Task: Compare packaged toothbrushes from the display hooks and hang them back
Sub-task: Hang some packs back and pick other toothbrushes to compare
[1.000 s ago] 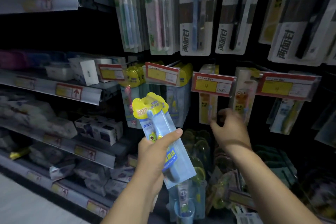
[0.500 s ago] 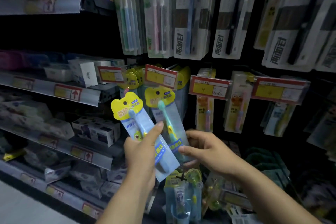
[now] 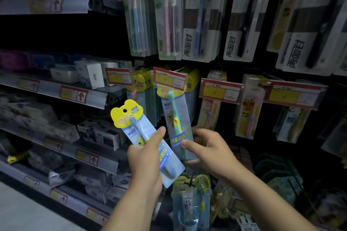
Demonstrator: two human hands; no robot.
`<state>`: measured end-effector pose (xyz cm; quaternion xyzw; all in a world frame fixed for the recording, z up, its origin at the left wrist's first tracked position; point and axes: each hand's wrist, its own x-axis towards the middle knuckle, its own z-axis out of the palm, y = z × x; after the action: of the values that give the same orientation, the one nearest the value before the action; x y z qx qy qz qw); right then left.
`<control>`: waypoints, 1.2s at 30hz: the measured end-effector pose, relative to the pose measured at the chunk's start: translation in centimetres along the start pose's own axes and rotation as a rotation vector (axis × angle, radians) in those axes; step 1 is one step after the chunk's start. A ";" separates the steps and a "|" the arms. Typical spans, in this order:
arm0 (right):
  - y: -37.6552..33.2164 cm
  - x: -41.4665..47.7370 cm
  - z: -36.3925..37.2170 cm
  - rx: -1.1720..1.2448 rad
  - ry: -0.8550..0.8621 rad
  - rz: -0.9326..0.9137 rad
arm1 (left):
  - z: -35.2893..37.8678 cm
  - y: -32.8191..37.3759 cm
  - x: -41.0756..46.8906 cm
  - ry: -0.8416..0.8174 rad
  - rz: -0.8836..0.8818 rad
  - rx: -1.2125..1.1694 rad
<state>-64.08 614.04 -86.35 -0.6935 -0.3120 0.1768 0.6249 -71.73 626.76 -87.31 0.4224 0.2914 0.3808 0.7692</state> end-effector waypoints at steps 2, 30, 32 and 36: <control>0.5 0.1 0.3 -0.070 0.049 -0.037 | -0.1 0.1 0.0 0.002 -0.003 0.004; 2.7 0.3 1.7 -0.363 0.237 -0.255 | 0.1 0.3 -0.5 0.039 0.045 -0.025; 3.2 0.2 1.0 -0.345 0.251 -0.262 | 0.0 0.3 -0.3 0.037 0.041 -0.022; 4.0 0.2 0.4 -0.323 0.311 -0.275 | -0.2 0.1 0.1 0.035 0.023 -0.014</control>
<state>-63.37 614.38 -90.31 -0.7540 -0.3278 -0.0704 0.5648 -71.86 626.98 -87.32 0.4135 0.2972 0.3992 0.7625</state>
